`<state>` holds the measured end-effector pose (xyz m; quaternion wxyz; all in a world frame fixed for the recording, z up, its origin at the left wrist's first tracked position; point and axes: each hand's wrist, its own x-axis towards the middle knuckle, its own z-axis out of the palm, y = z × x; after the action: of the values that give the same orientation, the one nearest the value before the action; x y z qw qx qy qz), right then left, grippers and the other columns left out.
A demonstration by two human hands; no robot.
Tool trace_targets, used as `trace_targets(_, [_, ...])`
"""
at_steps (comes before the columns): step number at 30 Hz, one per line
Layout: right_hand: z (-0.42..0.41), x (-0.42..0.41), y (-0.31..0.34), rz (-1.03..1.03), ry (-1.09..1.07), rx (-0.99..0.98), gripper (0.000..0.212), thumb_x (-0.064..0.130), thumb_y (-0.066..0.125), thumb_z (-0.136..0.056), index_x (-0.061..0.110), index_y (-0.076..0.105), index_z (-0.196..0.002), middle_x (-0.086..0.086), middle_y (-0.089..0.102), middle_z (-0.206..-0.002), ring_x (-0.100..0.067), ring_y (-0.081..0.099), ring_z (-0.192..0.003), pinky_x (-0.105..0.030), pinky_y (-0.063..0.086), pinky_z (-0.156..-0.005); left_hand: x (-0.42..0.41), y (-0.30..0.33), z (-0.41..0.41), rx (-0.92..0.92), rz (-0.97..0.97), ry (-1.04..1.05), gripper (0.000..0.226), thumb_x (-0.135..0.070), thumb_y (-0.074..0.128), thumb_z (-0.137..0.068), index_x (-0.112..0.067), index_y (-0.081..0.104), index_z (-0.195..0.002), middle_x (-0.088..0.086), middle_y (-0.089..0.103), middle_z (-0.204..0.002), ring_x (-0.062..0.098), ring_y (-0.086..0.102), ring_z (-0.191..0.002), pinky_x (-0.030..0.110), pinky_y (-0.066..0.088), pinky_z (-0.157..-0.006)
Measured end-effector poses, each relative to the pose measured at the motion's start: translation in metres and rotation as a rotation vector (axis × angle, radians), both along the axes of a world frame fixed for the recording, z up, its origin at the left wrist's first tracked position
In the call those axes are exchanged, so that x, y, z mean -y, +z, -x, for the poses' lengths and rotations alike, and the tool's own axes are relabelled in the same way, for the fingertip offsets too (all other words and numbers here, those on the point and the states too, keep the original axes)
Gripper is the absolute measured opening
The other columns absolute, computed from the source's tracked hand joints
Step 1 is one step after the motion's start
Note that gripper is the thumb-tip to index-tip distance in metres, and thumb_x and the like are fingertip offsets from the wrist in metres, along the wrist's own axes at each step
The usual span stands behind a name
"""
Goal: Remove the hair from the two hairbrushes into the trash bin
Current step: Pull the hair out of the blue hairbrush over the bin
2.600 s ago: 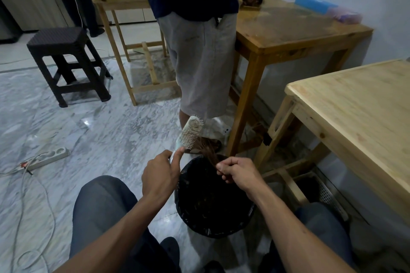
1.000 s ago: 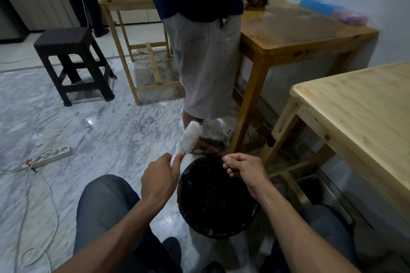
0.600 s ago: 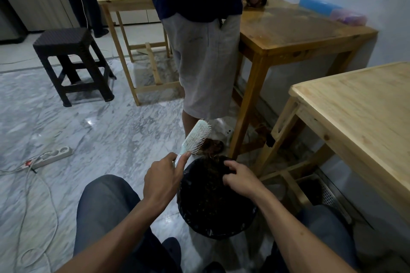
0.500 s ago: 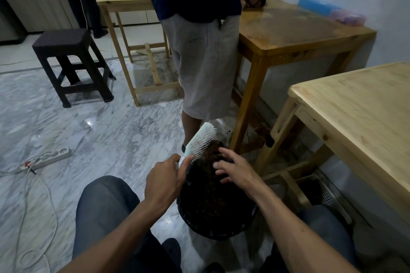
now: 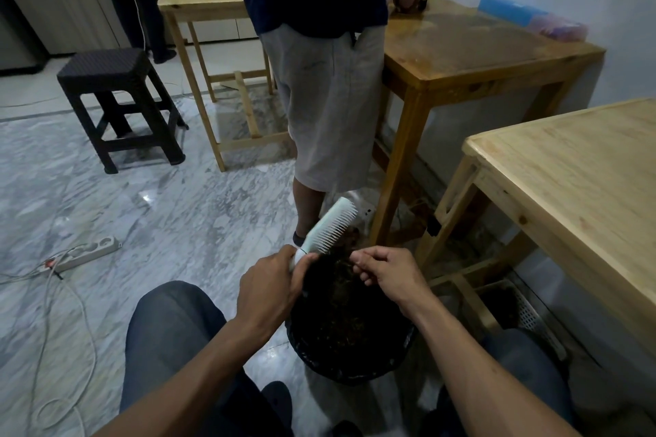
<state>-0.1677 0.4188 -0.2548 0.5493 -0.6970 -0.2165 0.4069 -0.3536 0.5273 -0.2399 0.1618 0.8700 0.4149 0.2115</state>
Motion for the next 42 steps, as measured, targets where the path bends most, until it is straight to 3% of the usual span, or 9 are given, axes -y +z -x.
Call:
trace_targets(5, [-0.008, 0.017, -0.018, 0.161, 0.054, 0.105, 0.012, 0.019, 0.071, -0.097, 0.015, 0.08, -0.092, 0.001, 0.075, -0.076, -0.007, 0.064, -0.067, -0.021, 0.054, -0.063, -0.008, 0.006, -0.001, 0.068, 0.033, 0.09, 0.038, -0.058, 0.049, -0.096, -0.025, 0.047, -0.077, -0.009, 0.041, -0.046, 0.007, 0.042, -0.041, 0.026, 0.023, -0.041])
trace_targets(9, [-0.009, 0.014, -0.013, 0.32, 0.283, 0.23, 0.043, 0.017, 0.066, -0.095, 0.024, 0.064, -0.137, 0.005, 0.064, -0.125, -0.014, 0.07, -0.096, -0.027, 0.061, -0.072, -0.011, 0.004, -0.001, 0.047, 0.018, 0.08, 0.043, -0.061, 0.047, -0.095, -0.022, 0.053, -0.078, -0.009, 0.043, -0.046, 0.009, 0.046, -0.041, 0.026, 0.027, -0.04])
trace_targets(13, [-0.003, -0.004, 0.012, 0.15, 0.124, 0.038, 0.068, 0.023, 0.065, -0.095, 0.028, 0.038, -0.157, 0.0, 0.05, -0.142, -0.022, 0.071, -0.094, -0.031, 0.06, -0.064, -0.008, 0.002, -0.001, 0.027, -0.009, 0.036, 0.04, -0.061, 0.049, -0.095, -0.024, 0.052, -0.079, -0.01, 0.039, -0.046, 0.008, 0.043, -0.041, 0.026, 0.025, -0.041])
trace_targets(17, [-0.006, -0.015, 0.028, -0.048, 0.05, -0.118, 0.05, 0.041, 0.068, -0.096, 0.035, 0.05, -0.143, 0.001, 0.068, -0.126, -0.017, 0.071, -0.076, -0.026, 0.054, -0.055, -0.007, -0.002, 0.002, -0.011, -0.067, -0.052, 0.048, -0.064, 0.044, -0.093, -0.02, 0.057, -0.079, -0.01, 0.039, -0.048, 0.011, 0.043, -0.043, 0.026, 0.024, -0.041])
trace_targets(23, [-0.003, -0.016, 0.022, -0.084, -0.003, -0.079, 0.02, 0.019, 0.072, -0.096, 0.003, 0.074, -0.085, -0.007, 0.068, -0.073, -0.004, 0.057, -0.052, -0.015, 0.048, -0.05, -0.006, -0.004, 0.007, -0.039, -0.136, -0.123, 0.056, -0.071, 0.034, -0.092, -0.023, 0.055, -0.075, -0.009, 0.05, -0.053, 0.011, 0.045, -0.045, 0.025, 0.026, -0.041])
trace_targets(29, [-0.014, -0.002, 0.011, -0.051, -0.133, -0.018, 0.017, 0.017, 0.072, -0.096, 0.009, 0.08, -0.084, 0.0, 0.069, -0.064, -0.006, 0.059, -0.056, -0.02, 0.05, -0.057, -0.013, -0.009, 0.014, -0.071, -0.116, -0.061, 0.048, -0.065, 0.043, -0.093, -0.023, 0.052, -0.072, -0.009, 0.045, -0.052, 0.014, 0.046, -0.044, 0.027, 0.031, -0.041])
trace_targets(32, [-0.018, 0.003, 0.004, 0.065, -0.008, 0.021, 0.017, 0.015, 0.065, -0.101, 0.01, 0.079, -0.091, -0.006, 0.074, -0.081, -0.008, 0.065, -0.06, -0.023, 0.054, -0.059, -0.016, -0.011, 0.016, -0.091, -0.113, -0.045, 0.047, -0.066, 0.043, -0.093, -0.023, 0.054, -0.075, -0.009, 0.044, -0.051, 0.014, 0.048, -0.045, 0.026, 0.03, -0.041])
trace_targets(35, [-0.011, 0.005, 0.001, 0.22, 0.256, 0.049, 0.038, -0.002, 0.053, -0.1, 0.015, 0.064, -0.132, 0.0, 0.064, -0.13, -0.02, 0.077, -0.077, -0.027, 0.059, -0.057, -0.014, -0.013, 0.013, -0.079, -0.084, -0.033, 0.047, -0.064, 0.043, -0.093, -0.022, 0.057, -0.078, -0.008, 0.049, -0.053, 0.016, 0.052, -0.047, 0.029, 0.038, -0.044])
trace_targets(42, [-0.001, -0.011, 0.018, 0.06, 0.144, -0.03, 0.088, 0.045, 0.077, -0.075, 0.035, 0.039, -0.154, 0.007, 0.051, -0.147, -0.015, 0.052, -0.134, -0.043, 0.043, -0.114, -0.009, -0.011, 0.01, -0.088, -0.069, -0.075, 0.056, -0.071, 0.033, -0.092, -0.022, 0.058, -0.084, -0.006, 0.055, -0.057, 0.014, 0.054, -0.05, 0.029, 0.036, -0.045])
